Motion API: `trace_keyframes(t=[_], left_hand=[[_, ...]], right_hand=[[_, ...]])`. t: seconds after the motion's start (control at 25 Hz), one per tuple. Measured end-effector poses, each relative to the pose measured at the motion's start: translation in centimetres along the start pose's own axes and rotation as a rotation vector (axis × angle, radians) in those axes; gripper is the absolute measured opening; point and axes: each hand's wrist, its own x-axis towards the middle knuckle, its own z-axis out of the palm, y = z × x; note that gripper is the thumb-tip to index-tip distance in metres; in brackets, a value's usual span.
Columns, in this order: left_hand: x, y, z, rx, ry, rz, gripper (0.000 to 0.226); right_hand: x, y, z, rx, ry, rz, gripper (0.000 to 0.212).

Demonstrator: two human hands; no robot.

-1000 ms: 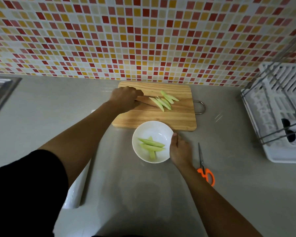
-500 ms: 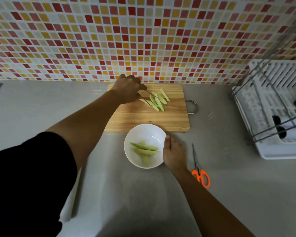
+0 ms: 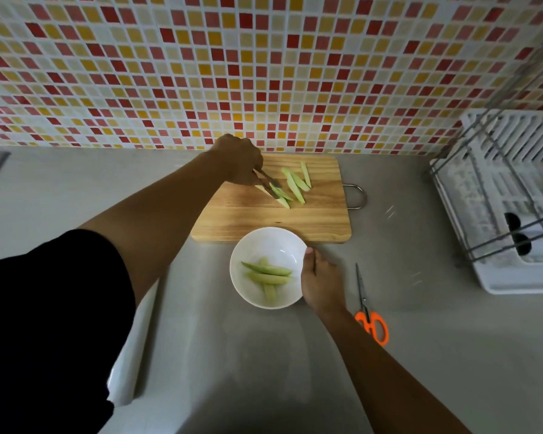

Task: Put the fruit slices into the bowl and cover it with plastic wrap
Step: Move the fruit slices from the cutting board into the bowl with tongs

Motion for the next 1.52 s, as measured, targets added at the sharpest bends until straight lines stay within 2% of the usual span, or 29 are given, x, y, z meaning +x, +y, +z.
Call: trace_keyframes(t=[0.16,0.36,0.52,0.6,0.84,1.04,1.16,1.24,1.32,1.4,1.44,1.52], left_hand=[[-0.7,-0.4,-0.5,0.032,0.074,0.077,0.042],[0.0,-0.4,0.0,0.186,0.107,0.106,0.039],[0.1,-0.7,0.8,0.097,0.022,0.071,0.035],[-0.1,-0.6,1.4,0.047,0.031,0.069,0.034],[-1.7,0.6,3.7,-0.250,0.120,0.020,0.032],[-2.3,0.8,4.3,-0.494,0.141,-0.134,0.029],[-2.5,0.2,4.6,-0.750,0.180,-0.255,0.024],[-3.3,-0.3,4.2,-0.927,0.187,-0.244,0.019],[-4.8,-1.0,3.6,-1.122,0.099,-0.150,0.015],[-6.5,-1.2,3.2,-1.216,-0.074,-0.030,0.016],[-7.2,-1.2,3.3,-1.192,-0.152,0.013,0.015],[-8.1,-0.5,4.0,-0.998,-0.230,0.069,0.014]], right_hand=[[0.0,0.0,0.0,0.001,-0.015,0.017,0.043],[0.0,0.1,0.0,0.009,-0.004,0.021,0.043],[0.0,0.2,0.2,0.007,-0.017,0.024,0.044],[0.1,0.3,0.2,0.005,-0.021,0.025,0.045],[0.2,0.4,0.2,-0.012,-0.017,0.030,0.048],[0.2,0.1,0.2,-0.014,-0.021,0.021,0.047],[0.1,0.1,0.1,-0.008,-0.024,0.016,0.046],[0.1,0.2,0.0,0.002,-0.034,0.026,0.046],[0.1,0.1,0.0,0.013,-0.048,0.047,0.048],[0.0,-0.1,-0.2,0.022,-0.061,0.069,0.049],[0.0,-0.1,-0.2,0.025,-0.069,0.075,0.050],[0.0,-0.2,-0.5,0.033,-0.077,0.070,0.049]])
